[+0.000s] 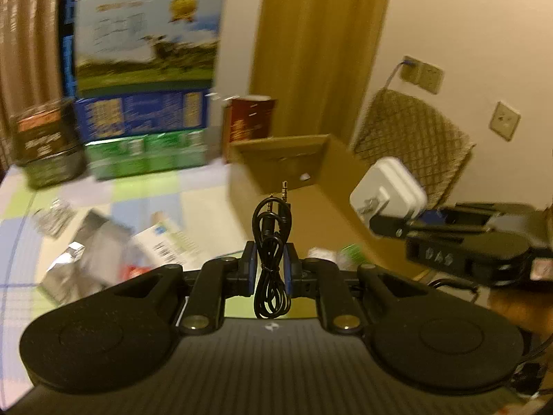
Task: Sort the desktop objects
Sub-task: 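Carry the cable and charger over the cardboard box with both tools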
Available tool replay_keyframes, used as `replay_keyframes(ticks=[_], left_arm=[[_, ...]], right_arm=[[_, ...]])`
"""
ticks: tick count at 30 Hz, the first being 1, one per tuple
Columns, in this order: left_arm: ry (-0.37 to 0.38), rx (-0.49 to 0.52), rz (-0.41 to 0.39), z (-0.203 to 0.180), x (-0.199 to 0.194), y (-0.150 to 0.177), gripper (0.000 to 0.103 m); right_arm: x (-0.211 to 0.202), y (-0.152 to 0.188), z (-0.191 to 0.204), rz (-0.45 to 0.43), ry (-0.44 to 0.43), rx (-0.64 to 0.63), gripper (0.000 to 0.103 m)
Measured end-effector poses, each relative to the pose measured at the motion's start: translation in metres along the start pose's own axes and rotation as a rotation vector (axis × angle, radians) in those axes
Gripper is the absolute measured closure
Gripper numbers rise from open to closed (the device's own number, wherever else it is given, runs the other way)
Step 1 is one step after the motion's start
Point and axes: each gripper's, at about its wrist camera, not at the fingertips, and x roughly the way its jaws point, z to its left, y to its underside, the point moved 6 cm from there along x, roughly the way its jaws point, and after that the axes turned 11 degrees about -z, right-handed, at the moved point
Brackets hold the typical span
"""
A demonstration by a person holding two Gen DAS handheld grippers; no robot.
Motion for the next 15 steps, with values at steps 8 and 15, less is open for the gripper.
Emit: replay_keyframes(ticks=[8,15], left_arm=[[0.082,0.014,0.021,-0.054,0.039,-0.014,0.091],[0.103,0.016,0.063,-0.067,0.064,-0.003,0.091]], right_arm=[[0.007,0.014,-0.045,0.045,0.035,0.039,0.079],[0.014,0.023,-0.062,0.065,0.038,0.054,0.079]])
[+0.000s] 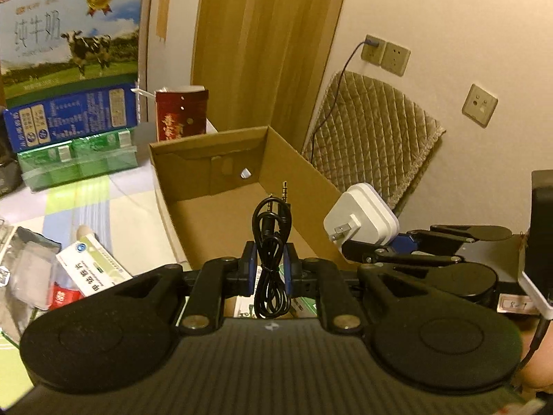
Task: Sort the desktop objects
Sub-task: 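Carry the cable and charger over the cardboard box with both tools, then open the left tool releasing the cable while the right tool releases the charger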
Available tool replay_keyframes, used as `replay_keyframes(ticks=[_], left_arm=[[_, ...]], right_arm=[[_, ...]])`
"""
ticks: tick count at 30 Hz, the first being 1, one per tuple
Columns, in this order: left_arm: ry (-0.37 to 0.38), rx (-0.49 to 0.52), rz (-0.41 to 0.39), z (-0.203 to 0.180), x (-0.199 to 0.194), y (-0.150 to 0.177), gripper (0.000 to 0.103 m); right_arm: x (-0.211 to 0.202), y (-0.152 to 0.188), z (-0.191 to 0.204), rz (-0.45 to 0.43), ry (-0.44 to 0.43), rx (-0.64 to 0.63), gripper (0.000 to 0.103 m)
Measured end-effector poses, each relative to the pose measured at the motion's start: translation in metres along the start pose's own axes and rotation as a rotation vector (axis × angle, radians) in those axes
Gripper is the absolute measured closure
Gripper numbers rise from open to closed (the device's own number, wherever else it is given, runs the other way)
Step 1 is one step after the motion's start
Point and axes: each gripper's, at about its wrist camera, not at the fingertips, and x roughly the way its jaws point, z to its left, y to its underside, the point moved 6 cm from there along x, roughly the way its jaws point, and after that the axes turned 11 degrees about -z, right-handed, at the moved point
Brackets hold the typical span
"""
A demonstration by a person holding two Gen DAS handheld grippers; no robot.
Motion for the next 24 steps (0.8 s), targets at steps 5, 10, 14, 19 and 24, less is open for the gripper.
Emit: replay_keyframes(ticks=[5,10,14,19,24], left_arm=[[0.023,-0.005,0.019,-0.003,0.014,0.006,0.091],[0.012,-0.013,0.043,0.001,0.024,0.013,0.088],[-0.002,-0.019,0.039,0.008,0.023,0.013,0.087],[-0.011,-0.019,0.031,0.014,0.017,0.011,0.087],[-0.016,-0.019,0.025,0.014,0.011,0.01,0.086]], right_arm=[[0.006,0.003,-0.005,0.012,0.004,0.001,0.079],[0.01,0.005,-0.008,0.017,0.008,0.006,0.079],[0.011,0.007,-0.009,0.023,0.007,0.006,0.079],[0.012,0.007,-0.004,0.027,0.0,0.006,0.079],[0.013,0.003,0.0,0.018,-0.028,0.024,0.078]])
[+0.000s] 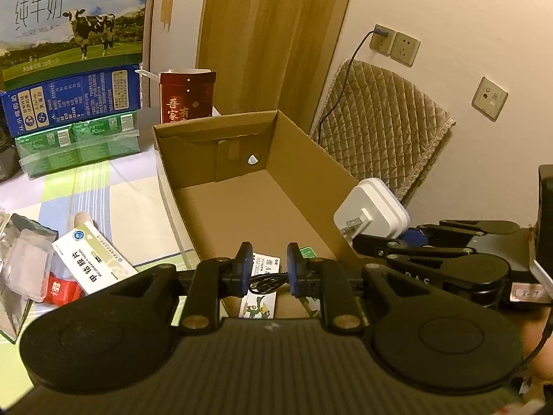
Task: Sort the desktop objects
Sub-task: 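Open the left tool releasing the cable while the right tool releases the charger, then move both open tools back over the table items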
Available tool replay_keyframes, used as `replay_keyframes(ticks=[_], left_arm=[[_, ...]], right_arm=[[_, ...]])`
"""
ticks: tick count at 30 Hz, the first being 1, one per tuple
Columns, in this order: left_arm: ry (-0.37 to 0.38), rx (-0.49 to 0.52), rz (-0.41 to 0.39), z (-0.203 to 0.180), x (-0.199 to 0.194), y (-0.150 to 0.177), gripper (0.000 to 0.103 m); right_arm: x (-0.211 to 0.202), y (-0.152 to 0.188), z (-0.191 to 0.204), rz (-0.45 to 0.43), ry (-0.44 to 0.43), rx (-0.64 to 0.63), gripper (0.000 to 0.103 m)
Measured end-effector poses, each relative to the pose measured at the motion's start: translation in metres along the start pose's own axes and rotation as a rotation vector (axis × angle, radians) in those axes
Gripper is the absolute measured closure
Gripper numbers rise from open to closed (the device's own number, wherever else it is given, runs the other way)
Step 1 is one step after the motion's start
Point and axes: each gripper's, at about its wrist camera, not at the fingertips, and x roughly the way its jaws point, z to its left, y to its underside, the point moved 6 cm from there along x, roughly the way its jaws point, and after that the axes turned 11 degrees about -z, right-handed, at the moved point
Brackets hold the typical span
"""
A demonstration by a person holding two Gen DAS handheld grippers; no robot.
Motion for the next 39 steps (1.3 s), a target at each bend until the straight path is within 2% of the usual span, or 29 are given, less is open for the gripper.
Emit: replay_keyframes(ticks=[1,3,16,24,26,28,30,32,36,39], left_arm=[[-0.003,0.001,0.0,0.001,-0.001,0.0,0.086],[-0.008,0.002,-0.002,0.003,-0.003,0.001,0.085],[-0.051,-0.001,-0.016,0.022,-0.031,0.007,0.074],[-0.083,-0.01,-0.031,0.034,-0.06,0.01,0.068],[-0.093,-0.009,-0.038,0.038,-0.069,0.01,0.059],[-0.106,-0.008,-0.044,0.042,-0.077,0.01,0.054],[-0.121,-0.01,-0.051,0.048,-0.087,0.011,0.051],[-0.138,-0.016,-0.059,0.055,-0.096,0.011,0.042],[-0.167,-0.026,-0.07,0.07,-0.113,0.014,0.036],[-0.192,-0.028,-0.077,0.084,-0.128,0.017,0.031]], right_arm=[[0.0,-0.001,0.001,0.0,-0.008,0.001,0.076],[-0.002,-0.003,0.0,-0.01,0.001,0.003,0.061],[-0.028,-0.007,0.011,-0.031,-0.003,-0.001,0.058],[-0.045,-0.011,0.039,-0.048,-0.033,-0.027,0.05],[-0.048,-0.012,0.047,-0.052,-0.042,-0.036,0.048],[-0.052,-0.013,0.055,-0.057,-0.051,-0.045,0.045],[-0.055,-0.014,0.065,-0.062,-0.064,-0.054,0.039],[-0.057,-0.014,0.074,-0.065,-0.073,-0.066,0.031],[-0.059,-0.013,0.093,-0.068,-0.1,-0.082,0.013],[-0.061,-0.014,0.109,-0.076,-0.122,-0.095,0.007]])
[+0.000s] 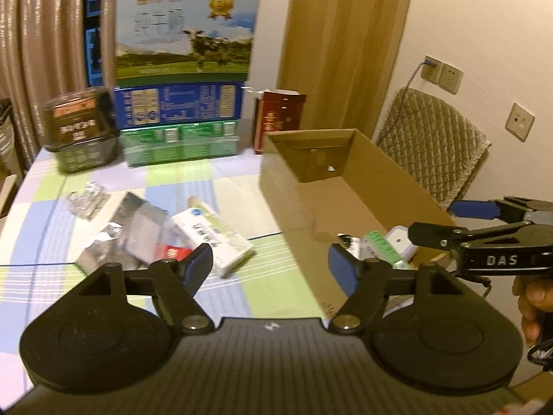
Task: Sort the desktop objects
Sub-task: 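Move both open tools back over the table items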
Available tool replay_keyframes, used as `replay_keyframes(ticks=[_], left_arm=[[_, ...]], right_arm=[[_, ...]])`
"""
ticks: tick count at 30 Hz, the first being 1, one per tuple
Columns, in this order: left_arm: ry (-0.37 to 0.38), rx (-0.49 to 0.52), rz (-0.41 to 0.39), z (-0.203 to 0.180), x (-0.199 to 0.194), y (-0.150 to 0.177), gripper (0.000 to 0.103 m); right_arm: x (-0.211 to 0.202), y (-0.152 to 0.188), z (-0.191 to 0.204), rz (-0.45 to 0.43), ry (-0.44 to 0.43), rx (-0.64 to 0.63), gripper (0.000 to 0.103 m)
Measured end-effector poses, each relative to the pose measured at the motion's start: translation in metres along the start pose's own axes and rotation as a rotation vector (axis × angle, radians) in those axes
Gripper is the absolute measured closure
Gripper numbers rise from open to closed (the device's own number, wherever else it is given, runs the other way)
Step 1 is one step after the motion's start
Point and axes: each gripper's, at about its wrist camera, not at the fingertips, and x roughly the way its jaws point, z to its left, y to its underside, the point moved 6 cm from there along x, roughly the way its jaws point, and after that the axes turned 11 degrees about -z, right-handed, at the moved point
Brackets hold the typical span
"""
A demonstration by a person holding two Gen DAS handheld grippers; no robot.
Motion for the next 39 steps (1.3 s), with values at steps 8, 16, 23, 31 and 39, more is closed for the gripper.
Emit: replay_keyframes(ticks=[8,16,23,31,39], left_arm=[[-0.108,0.023,-0.019,0.06,-0.036,0.003,0.004],[-0.209,0.043,0.001,0.118,-0.061,0.018,0.001],[-0.246,0.009,0.017,0.147,-0.066,0.034,0.001],[-0.233,-0.036,0.022,0.164,-0.05,0.046,0.001],[-0.246,-0.046,0.048,0.186,-0.006,0.068,0.002]], right_arm=[[0.004,-0.003,0.043,-0.008,-0.07,-0.033,0.002],[0.013,0.002,0.08,0.003,-0.129,-0.062,0.002],[0.032,0.016,0.1,0.032,-0.155,-0.077,0.002],[0.067,0.035,0.12,0.06,-0.182,-0.095,0.002],[0.117,0.061,0.133,0.105,-0.174,-0.127,0.002]])
